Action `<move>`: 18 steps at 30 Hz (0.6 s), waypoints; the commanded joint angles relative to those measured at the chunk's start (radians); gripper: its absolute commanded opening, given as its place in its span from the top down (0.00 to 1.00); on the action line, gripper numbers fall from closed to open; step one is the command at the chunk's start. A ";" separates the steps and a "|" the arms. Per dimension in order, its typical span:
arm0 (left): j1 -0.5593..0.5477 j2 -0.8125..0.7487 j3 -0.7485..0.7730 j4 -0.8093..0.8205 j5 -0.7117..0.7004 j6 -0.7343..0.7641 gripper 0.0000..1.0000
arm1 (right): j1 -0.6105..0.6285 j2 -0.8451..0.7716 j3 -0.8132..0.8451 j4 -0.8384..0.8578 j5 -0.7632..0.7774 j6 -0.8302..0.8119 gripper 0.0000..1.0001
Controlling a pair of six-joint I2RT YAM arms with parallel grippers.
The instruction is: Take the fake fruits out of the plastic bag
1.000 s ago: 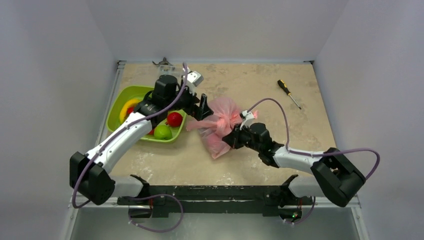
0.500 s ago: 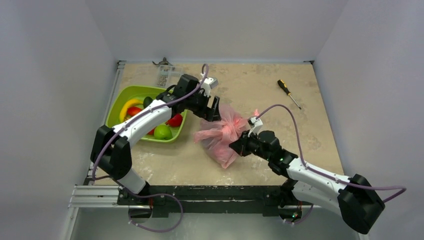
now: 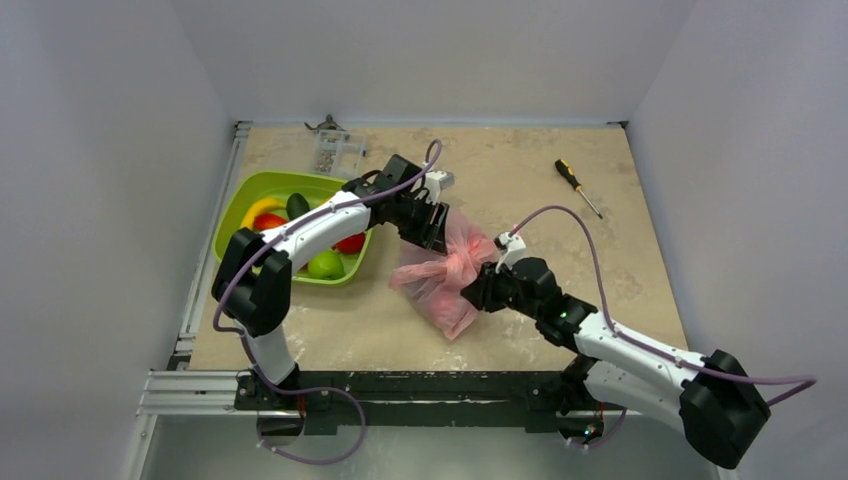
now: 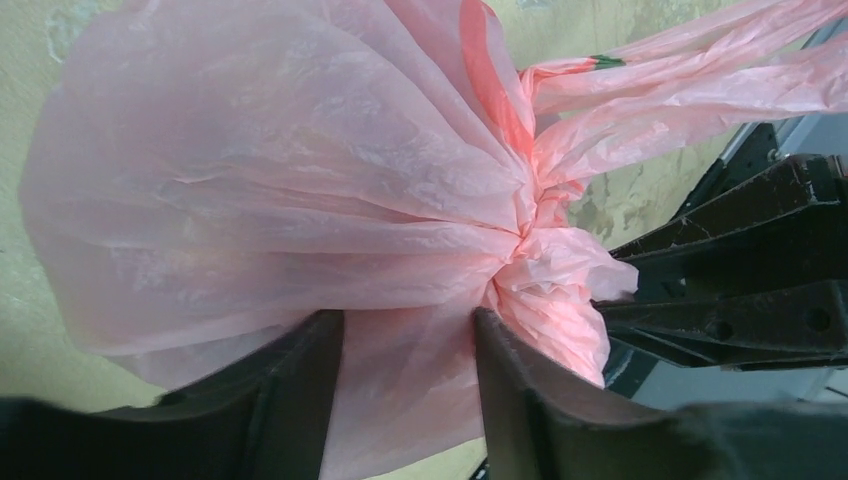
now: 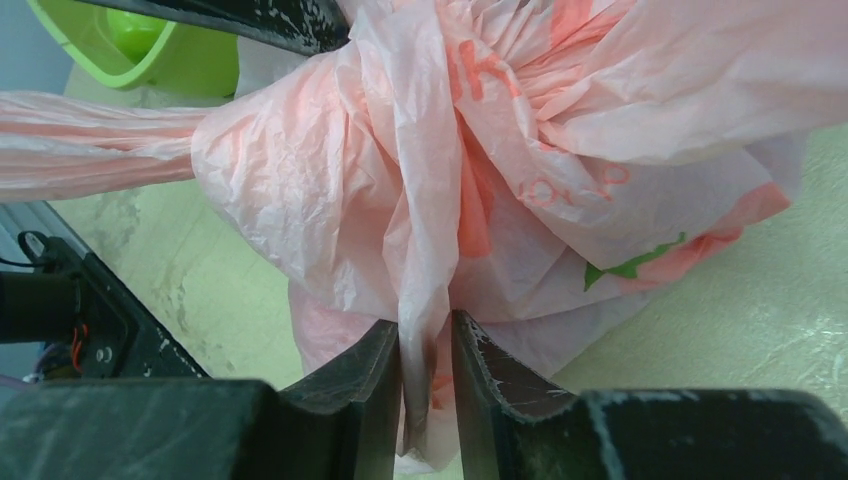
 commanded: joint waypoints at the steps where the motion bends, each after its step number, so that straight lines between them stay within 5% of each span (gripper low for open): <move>1: -0.008 -0.002 0.057 -0.044 0.068 0.017 0.65 | 0.003 -0.024 0.108 -0.097 0.067 -0.020 0.76; 7: -0.007 -0.037 0.051 -0.037 0.072 0.024 1.00 | 0.003 -0.048 0.211 -0.177 0.073 -0.042 0.65; 18: -0.007 -0.070 0.044 -0.014 0.080 0.008 1.00 | 0.002 0.080 0.377 -0.190 0.093 -0.069 0.56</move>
